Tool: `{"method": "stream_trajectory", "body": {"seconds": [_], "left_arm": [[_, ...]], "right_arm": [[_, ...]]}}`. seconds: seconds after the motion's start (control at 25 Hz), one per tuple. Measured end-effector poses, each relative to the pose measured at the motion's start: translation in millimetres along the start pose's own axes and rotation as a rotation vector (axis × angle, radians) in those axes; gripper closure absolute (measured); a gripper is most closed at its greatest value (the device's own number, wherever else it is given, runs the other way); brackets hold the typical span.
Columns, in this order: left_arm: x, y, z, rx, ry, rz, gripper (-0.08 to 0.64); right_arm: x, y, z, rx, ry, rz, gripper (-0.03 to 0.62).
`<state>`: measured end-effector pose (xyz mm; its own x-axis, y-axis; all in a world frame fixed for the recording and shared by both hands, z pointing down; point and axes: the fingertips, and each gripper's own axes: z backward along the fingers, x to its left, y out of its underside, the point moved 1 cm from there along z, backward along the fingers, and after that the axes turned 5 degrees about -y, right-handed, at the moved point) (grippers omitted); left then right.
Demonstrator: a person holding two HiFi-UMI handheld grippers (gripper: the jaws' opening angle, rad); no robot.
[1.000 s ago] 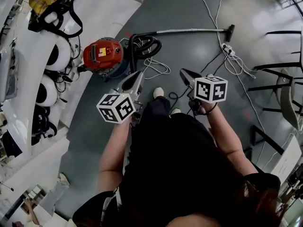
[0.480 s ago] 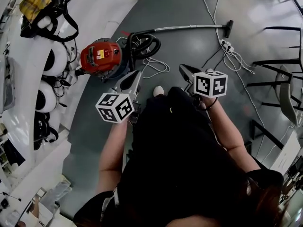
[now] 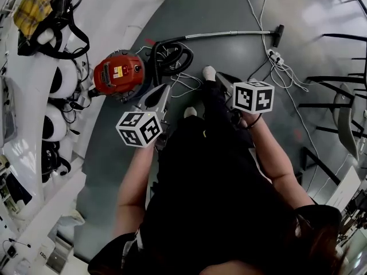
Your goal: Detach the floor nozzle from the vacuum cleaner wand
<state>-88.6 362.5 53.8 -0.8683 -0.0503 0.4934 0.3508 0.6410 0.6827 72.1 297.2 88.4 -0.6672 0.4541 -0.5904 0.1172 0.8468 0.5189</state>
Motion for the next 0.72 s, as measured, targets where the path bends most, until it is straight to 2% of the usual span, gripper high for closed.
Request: {"method": "stream_trajectory", "body": {"seconds": [0.2,0.32,0.6,0.72], "left_arm": [[6.0,-31.9,-43.7,-0.030,-0.040,-0.039,0.551],[5.3,-50.7,-75.1,-0.045,-0.033,-0.036,0.551],[2.5,-71.0,-153.2,0.011,-0.043,-0.038,0.551],[2.7,-74.7,-186.7,0.039,-0.015,-0.010,0.551]], "right_arm": [[-27.0,-34.3,-27.0,0.032,-0.017,-0.009,0.594],[-45.4,-57.8,-42.8,0.064,-0.019,0.008,0.594],[-92.7,-98.8,-67.4,0.128,-0.031,0.009,0.594],[-116.5,-108.6,-80.4,0.180,-0.033,0.010,0.594]]}}
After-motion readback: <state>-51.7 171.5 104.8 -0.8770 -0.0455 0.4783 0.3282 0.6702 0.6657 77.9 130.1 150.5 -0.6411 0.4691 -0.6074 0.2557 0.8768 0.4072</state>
